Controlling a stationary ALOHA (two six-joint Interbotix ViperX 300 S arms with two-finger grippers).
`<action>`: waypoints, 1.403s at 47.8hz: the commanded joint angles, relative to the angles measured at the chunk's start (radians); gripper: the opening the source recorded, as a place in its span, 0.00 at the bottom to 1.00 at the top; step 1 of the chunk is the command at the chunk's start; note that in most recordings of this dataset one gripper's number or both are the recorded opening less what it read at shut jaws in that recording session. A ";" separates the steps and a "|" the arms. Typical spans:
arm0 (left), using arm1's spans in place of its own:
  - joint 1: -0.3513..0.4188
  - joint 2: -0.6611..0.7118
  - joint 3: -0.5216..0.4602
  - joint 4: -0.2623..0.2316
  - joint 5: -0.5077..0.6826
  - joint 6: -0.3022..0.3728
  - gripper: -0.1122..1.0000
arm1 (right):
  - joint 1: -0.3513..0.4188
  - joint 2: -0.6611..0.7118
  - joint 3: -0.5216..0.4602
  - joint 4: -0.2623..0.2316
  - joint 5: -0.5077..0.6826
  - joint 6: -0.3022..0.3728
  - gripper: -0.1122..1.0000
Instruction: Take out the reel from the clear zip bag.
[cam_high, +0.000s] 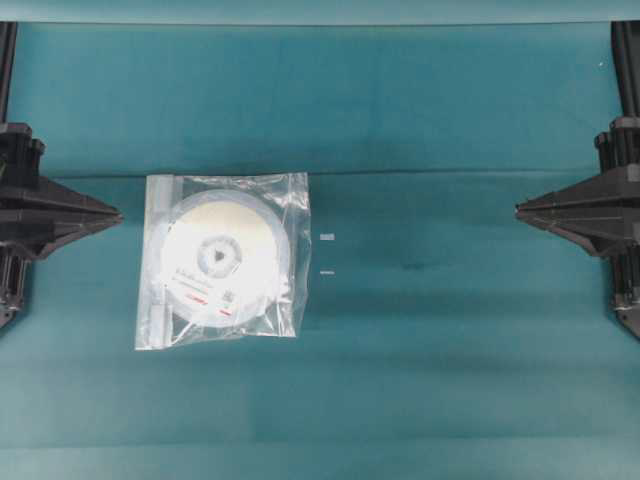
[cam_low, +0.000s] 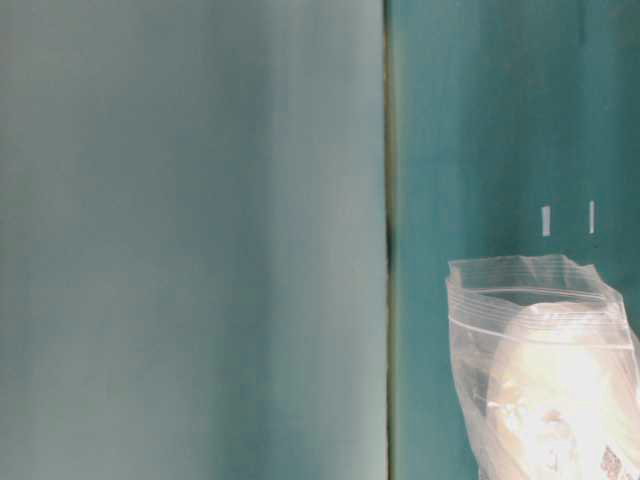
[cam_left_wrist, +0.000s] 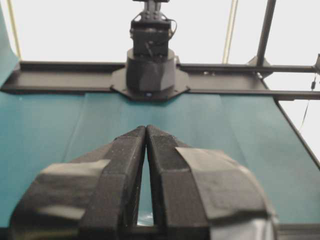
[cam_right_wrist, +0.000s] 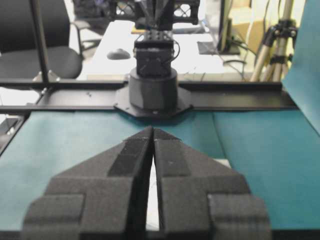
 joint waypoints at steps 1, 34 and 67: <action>-0.003 0.014 -0.040 0.003 0.000 -0.069 0.23 | 0.000 0.011 -0.017 0.011 -0.003 0.008 0.18; 0.002 0.031 -0.141 0.005 0.290 -0.698 0.09 | -0.060 0.189 -0.100 0.284 0.143 0.403 0.10; 0.048 0.072 -0.026 0.005 0.426 -1.085 0.09 | -0.086 0.584 -0.253 0.311 0.141 0.589 0.13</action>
